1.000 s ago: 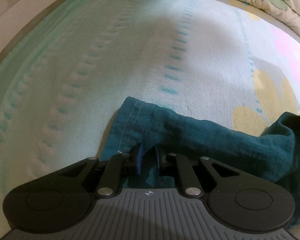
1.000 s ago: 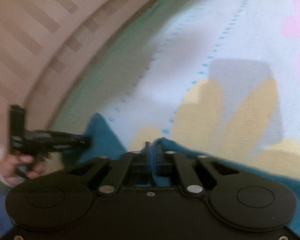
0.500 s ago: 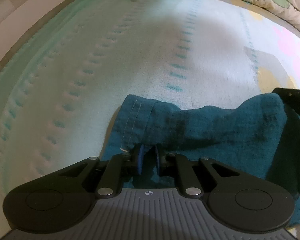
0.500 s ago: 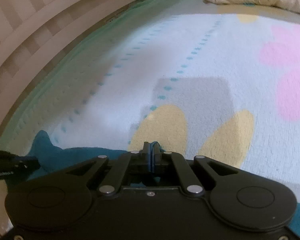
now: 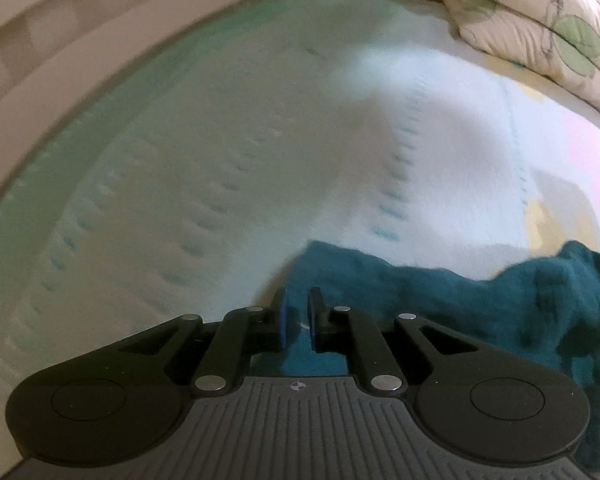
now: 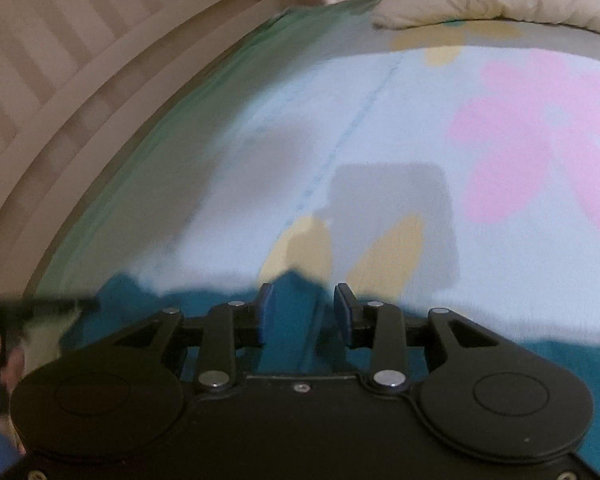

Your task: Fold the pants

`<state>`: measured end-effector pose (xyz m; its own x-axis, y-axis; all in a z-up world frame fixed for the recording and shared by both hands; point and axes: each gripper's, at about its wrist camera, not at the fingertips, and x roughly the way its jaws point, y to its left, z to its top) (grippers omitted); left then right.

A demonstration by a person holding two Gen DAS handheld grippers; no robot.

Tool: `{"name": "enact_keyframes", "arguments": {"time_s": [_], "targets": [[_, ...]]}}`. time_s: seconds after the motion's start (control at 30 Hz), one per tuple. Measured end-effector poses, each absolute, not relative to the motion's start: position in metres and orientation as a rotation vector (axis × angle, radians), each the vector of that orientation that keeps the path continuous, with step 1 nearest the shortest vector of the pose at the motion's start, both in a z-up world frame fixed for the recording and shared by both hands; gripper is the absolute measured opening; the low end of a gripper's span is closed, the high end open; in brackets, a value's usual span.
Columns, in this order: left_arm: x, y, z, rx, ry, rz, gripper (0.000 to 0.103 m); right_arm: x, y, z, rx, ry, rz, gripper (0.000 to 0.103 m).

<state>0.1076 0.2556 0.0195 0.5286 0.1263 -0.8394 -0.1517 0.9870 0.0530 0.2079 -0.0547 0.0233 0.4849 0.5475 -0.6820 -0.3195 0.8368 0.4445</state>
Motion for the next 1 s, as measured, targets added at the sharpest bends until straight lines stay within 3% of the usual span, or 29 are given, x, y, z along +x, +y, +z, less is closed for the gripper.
{"name": "enact_keyframes", "arguments": {"time_s": [0.3, 0.4, 0.7, 0.87, 1.0], "targets": [[0.101, 0.254, 0.004, 0.029, 1.091, 0.165, 0.013, 0.128, -0.024, 0.001, 0.101, 1.081, 0.699, 0.045], [0.100, 0.258, -0.002, 0.009, 1.107, 0.178, 0.014, 0.103, -0.010, -0.015, -0.020, 1.161, 0.732, 0.040], [0.098, 0.271, -0.005, -0.083, 1.105, 0.178, 0.015, 0.087, -0.001, 0.004, -0.043, 1.089, 0.736, 0.042], [0.092, 0.269, -0.013, -0.040, 1.067, 0.187, 0.029, 0.092, -0.006, -0.001, 0.041, 1.116, 0.724, 0.044], [0.081, 0.278, -0.007, -0.084, 1.051, 0.145, 0.029, 0.093, -0.007, 0.001, 0.040, 1.108, 0.728, 0.044]]}}
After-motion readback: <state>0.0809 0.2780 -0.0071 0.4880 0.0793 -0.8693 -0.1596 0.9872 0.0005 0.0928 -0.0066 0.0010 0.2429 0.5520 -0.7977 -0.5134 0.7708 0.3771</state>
